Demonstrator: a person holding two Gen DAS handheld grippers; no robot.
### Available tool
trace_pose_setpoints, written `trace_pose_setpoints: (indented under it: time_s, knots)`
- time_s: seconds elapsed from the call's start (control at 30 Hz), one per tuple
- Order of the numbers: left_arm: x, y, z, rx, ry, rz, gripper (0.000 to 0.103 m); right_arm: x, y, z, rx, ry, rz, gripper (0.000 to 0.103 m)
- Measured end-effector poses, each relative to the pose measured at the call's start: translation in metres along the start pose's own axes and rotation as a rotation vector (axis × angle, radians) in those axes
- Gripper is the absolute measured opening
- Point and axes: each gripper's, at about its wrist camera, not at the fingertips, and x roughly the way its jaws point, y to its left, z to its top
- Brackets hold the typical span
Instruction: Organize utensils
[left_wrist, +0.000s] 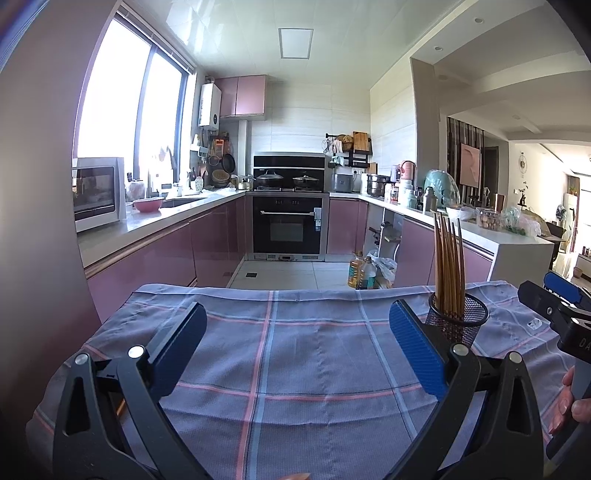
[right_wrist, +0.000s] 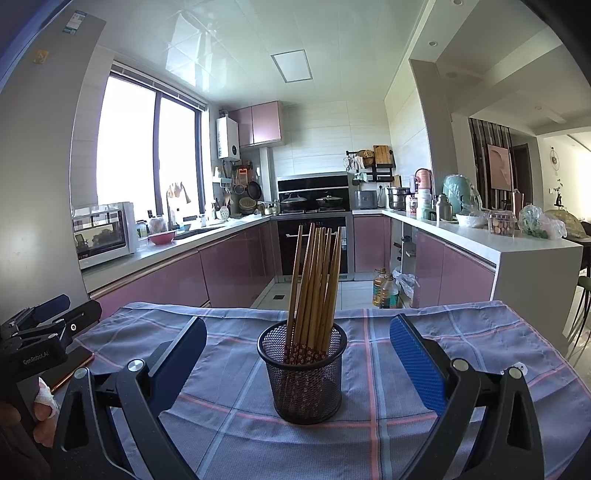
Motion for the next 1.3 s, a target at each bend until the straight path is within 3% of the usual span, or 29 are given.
trace_pose_setpoints:
  time_s: [1.3]
  knots:
    - [0.0029,-0.0001,-0.0017,-0.001,0.006,-0.004,0.097,0.0047,-0.0009,-0.0017,0.017,0.016,0.002,0.096]
